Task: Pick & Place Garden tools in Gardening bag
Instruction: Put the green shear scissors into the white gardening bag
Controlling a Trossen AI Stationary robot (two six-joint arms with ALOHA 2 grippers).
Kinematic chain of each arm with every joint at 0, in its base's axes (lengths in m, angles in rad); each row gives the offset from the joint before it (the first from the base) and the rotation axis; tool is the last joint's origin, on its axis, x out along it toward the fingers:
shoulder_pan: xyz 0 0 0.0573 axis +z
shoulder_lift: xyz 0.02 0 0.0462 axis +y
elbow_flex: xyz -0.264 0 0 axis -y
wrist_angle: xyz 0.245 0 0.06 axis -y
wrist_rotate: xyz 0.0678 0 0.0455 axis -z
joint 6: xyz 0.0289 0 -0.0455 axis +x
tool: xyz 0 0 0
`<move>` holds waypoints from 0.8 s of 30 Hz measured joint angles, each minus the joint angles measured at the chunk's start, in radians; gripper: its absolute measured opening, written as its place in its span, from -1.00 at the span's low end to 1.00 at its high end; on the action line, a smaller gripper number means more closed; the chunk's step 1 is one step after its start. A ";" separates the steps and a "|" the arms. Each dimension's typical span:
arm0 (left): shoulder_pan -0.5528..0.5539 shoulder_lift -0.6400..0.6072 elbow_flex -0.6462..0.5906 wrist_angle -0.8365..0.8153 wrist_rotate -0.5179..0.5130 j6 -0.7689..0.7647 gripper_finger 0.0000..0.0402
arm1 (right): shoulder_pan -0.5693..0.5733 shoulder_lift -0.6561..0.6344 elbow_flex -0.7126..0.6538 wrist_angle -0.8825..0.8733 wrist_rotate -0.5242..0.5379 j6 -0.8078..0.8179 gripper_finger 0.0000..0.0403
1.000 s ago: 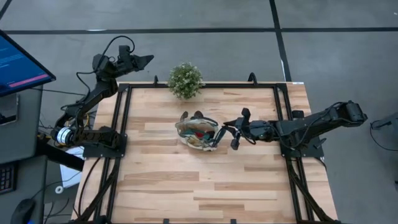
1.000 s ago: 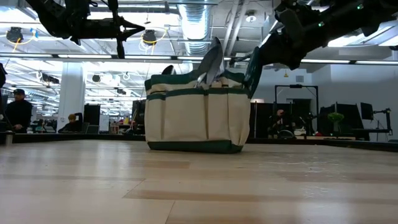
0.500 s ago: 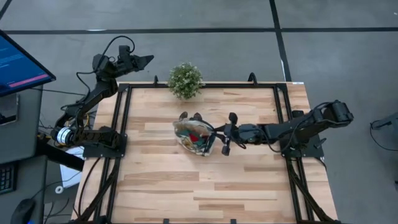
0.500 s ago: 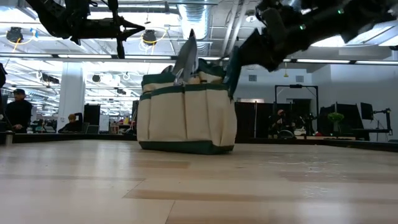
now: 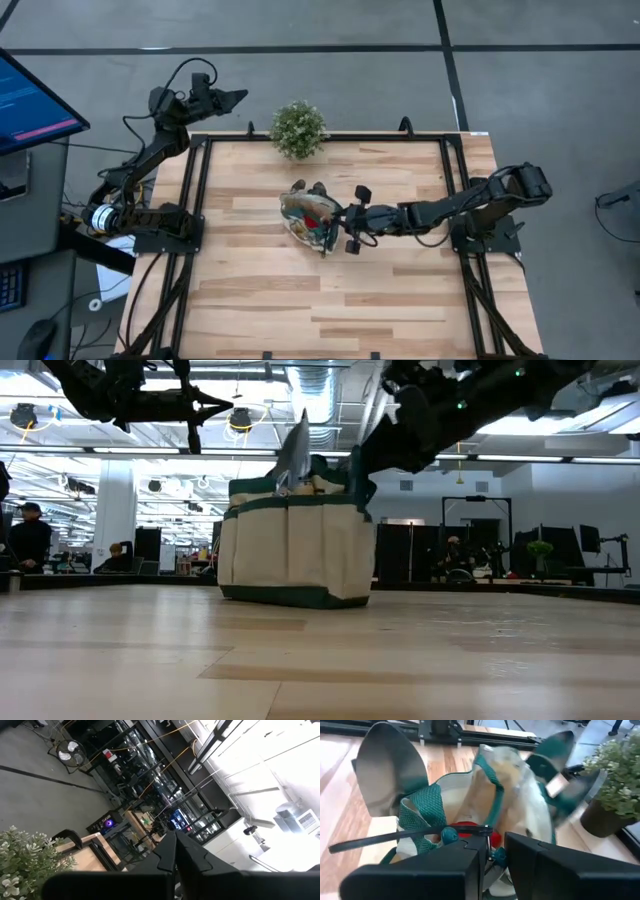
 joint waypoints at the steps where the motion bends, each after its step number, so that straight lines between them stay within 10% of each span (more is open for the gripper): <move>1: 0.000 0.000 0.000 0.000 0.001 0.000 -0.96 | 0.003 0.014 0.002 0.014 0.004 0.005 -0.74; 24: 0.000 0.000 0.000 0.001 0.002 -0.016 -0.96 | 0.056 -0.031 0.086 -0.162 0.102 -0.206 -0.57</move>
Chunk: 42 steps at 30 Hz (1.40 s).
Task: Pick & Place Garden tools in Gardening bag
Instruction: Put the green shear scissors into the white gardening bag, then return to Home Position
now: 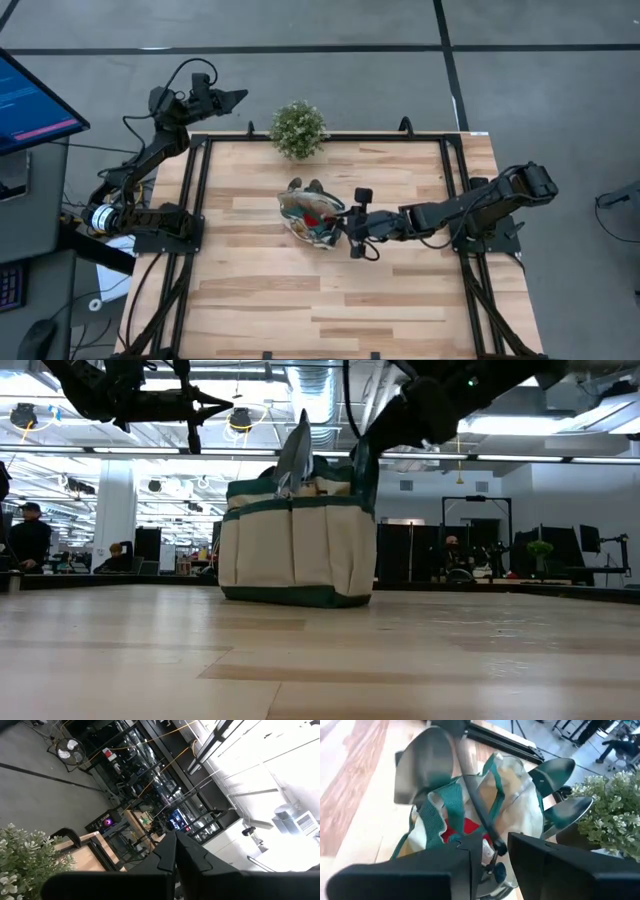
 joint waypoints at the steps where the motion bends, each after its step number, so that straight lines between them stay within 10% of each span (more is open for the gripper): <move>1: 0.000 0.000 0.000 0.000 0.000 0.000 -0.96 | 0.004 0.000 0.000 -0.003 -0.001 -0.011 -0.57; 12: 0.000 0.000 0.000 0.001 -0.001 0.000 -0.96 | 0.004 0.000 -0.001 -0.080 -0.064 -0.016 -0.53; 22: 0.000 0.000 0.000 0.002 -0.001 0.000 -0.96 | 0.002 0.000 0.006 -0.074 -0.051 -0.042 -0.05; 42: 0.000 -0.006 0.000 0.010 -0.001 0.000 -0.96 | 0.004 -0.133 0.422 -0.462 -0.040 -0.075 0.24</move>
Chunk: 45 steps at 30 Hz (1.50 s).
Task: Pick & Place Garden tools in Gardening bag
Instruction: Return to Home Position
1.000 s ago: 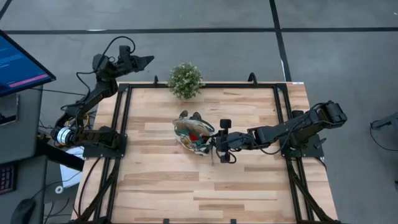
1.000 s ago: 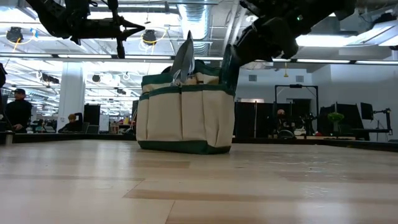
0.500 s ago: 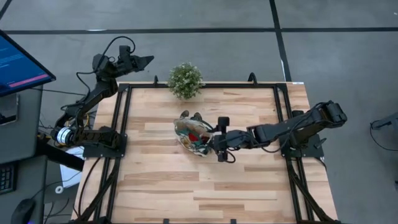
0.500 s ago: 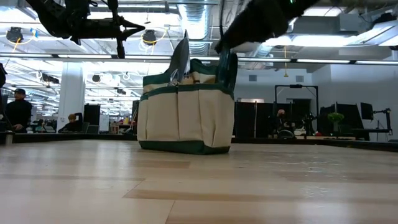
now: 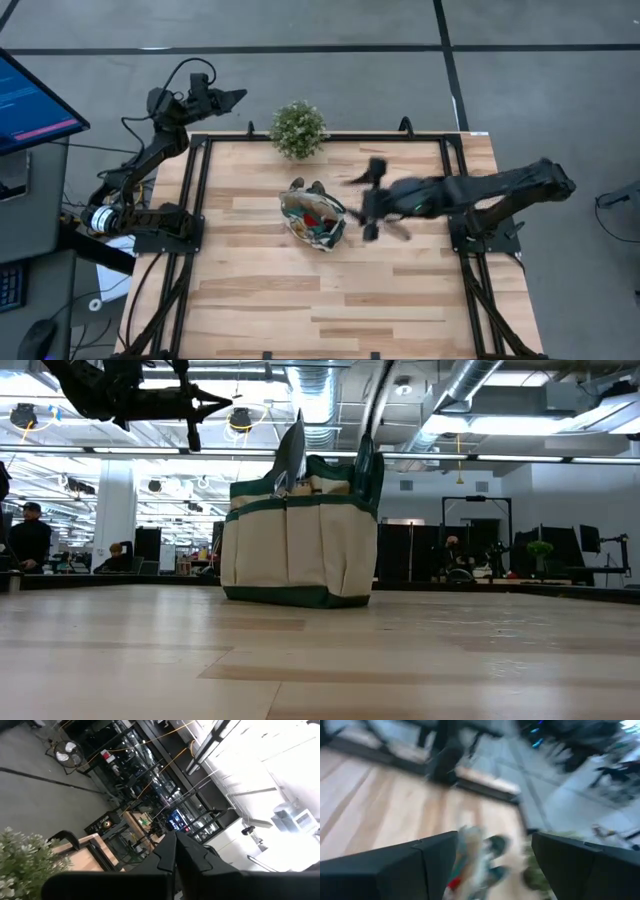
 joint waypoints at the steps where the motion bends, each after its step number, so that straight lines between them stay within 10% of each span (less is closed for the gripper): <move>1: 0.000 -0.005 0.000 0.004 0.000 0.000 -0.96 | -0.007 -0.025 0.010 -0.001 0.014 -0.009 0.24; 13: 0.167 -0.166 0.000 -0.004 0.141 0.078 -0.98 | -0.186 -0.433 -0.043 -0.136 0.022 0.124 0.15; 24: 0.347 -0.323 -0.103 -0.024 0.239 0.062 -0.99 | -0.307 -0.831 -0.724 0.396 -0.140 0.405 -0.39; 36: 0.326 -0.666 -0.279 -0.024 0.226 0.018 -0.99 | -0.210 -0.819 -1.031 0.727 -0.201 0.493 -0.96; 45: 0.327 -0.755 -0.454 -0.035 0.185 -0.002 -0.99 | -0.215 -0.857 -1.216 1.020 -0.207 0.520 -0.98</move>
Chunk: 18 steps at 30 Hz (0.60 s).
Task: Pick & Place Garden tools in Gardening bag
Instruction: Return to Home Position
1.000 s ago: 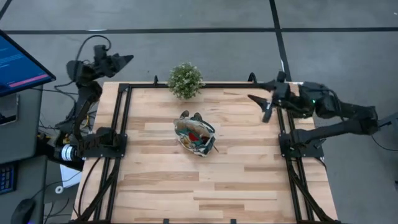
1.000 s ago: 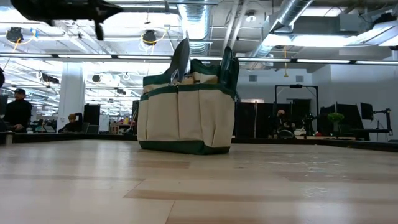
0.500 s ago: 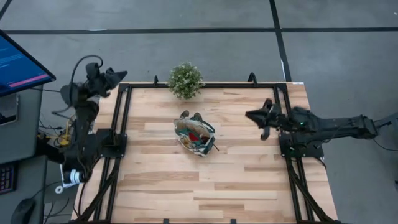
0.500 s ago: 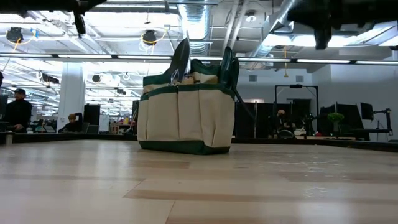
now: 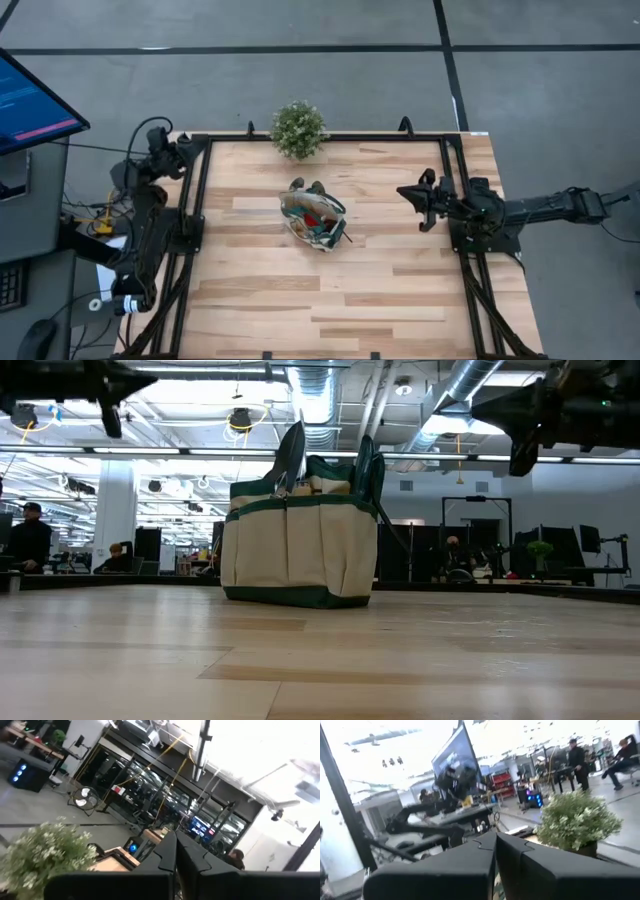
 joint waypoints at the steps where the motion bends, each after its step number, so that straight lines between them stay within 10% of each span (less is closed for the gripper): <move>1: 0.000 0.000 -0.020 0.001 -0.008 0.000 -0.99 | -0.005 -0.010 -0.007 0.008 0.002 0.000 -0.99; 11: -0.042 0.002 -0.245 -0.022 -0.270 0.032 -0.99 | -0.087 -0.170 -0.040 -0.036 -0.011 0.014 -0.99; 18: -0.373 0.000 -0.214 -0.031 -0.490 0.039 -0.99 | -0.139 -0.278 -0.040 -0.128 -0.018 0.021 -0.99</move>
